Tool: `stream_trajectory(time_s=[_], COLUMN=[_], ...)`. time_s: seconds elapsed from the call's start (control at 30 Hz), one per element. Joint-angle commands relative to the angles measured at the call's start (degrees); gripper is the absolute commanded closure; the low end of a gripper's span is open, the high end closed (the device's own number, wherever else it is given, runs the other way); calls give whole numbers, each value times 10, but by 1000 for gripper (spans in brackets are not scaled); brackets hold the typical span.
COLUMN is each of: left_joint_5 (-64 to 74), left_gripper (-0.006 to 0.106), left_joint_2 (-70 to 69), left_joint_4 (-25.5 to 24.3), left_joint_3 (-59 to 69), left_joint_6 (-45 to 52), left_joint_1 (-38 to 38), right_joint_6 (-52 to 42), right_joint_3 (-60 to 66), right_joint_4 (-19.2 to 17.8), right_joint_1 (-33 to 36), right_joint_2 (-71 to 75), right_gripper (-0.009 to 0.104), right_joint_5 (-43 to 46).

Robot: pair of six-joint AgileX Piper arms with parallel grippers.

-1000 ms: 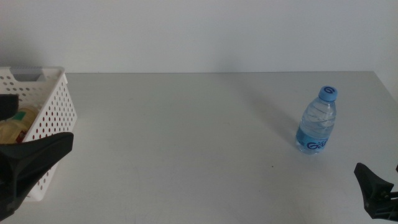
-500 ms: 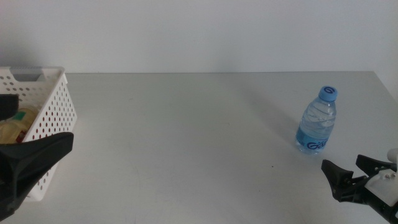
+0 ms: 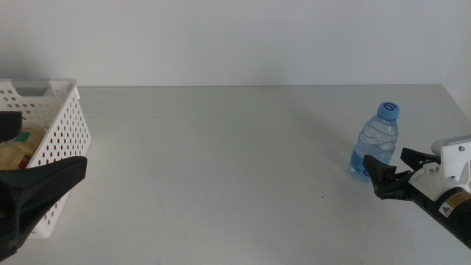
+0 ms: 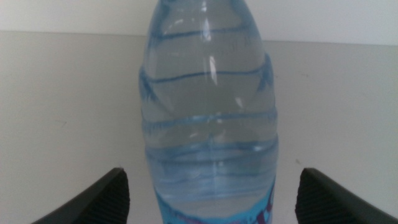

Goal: Use arms to grab the bottles and put them into the dustbin to the left of the table.

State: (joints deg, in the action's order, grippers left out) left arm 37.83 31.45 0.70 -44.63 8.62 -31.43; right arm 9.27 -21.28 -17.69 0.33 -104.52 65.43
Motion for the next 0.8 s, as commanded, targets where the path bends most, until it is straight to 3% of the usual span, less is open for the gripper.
stream_trajectory(time_s=[0.0, 0.3, 0.4, 0.5, 0.67, 0.77], left_joint_5=[-44, -44, -44, -44, -44, -44], left_gripper=[7, 7, 7, 7, 7, 7], left_joint_2=[3, 3, 3, 3, 3, 3], left_joint_4=[0, 0, 0, 0, 0, 0], left_joint_3=[-15, -15, -15, -15, -15, -15], left_joint_6=[-7, -7, -7, -7, -7, -7], left_joint_1=[-2, -2, -2, -2, -2, -2], right_joint_6=[-7, 1, 1, 1, 2, 20], right_joint_3=[-31, -114, -127, -132, -132, -148], right_joint_4=[-8, -18, -18, -18, -18, -22], right_joint_1=[3, 4, 4, 4, 10, 26], right_joint_2=[8, -45, -54, -54, -55, -55], right_gripper=[1, 1, 8, 29, 96, 96], right_joint_5=[107, 103, 85, 40, 14, 46])
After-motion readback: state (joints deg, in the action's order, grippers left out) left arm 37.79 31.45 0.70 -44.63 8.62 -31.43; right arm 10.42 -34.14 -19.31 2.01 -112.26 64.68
